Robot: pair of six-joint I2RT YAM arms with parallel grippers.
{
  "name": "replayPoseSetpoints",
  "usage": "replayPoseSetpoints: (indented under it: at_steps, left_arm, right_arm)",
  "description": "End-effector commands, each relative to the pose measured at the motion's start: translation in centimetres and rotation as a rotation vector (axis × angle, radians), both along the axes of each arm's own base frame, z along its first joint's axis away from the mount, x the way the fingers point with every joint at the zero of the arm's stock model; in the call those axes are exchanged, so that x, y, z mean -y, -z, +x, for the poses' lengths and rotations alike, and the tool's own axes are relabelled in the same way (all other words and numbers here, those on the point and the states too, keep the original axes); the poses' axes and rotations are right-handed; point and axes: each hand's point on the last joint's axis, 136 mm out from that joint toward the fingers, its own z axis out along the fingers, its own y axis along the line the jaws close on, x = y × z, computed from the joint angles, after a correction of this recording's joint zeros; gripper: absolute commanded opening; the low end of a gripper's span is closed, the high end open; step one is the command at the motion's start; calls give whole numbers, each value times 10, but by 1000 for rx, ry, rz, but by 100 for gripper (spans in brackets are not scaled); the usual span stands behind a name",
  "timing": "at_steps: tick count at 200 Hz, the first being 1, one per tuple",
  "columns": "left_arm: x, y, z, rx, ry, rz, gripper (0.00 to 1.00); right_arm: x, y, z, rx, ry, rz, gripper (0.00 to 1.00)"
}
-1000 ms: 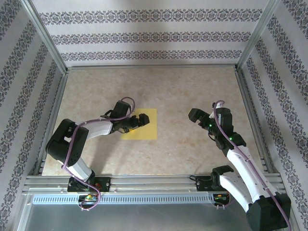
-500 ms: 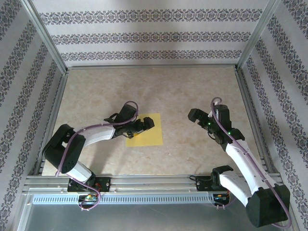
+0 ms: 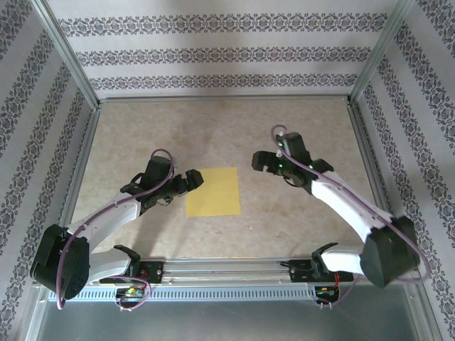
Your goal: Fold a paper plane with a square sheet of paper (fold left side to right side)
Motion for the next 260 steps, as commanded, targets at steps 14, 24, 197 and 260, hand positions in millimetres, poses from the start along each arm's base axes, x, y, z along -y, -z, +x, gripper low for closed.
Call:
replayPoseSetpoints:
  at_steps: [14,24,197,260]
  left_arm:
    - [-11,13,-14,-45,-10,-27,100]
    - [-10,14,-15,-47,-5,-38,100]
    - [28,48,-14,-163,129,-115,75]
    - [25,63,-16,-201,100,-88,73]
  right_arm:
    - [-33,11,23,-29,-115,-212,93]
    - [-45,19,28,-52,-150,-258,93]
    - [-133,130,42,-315,-319,-305,98]
    - [-137,151,18,-398,-337,-301,96]
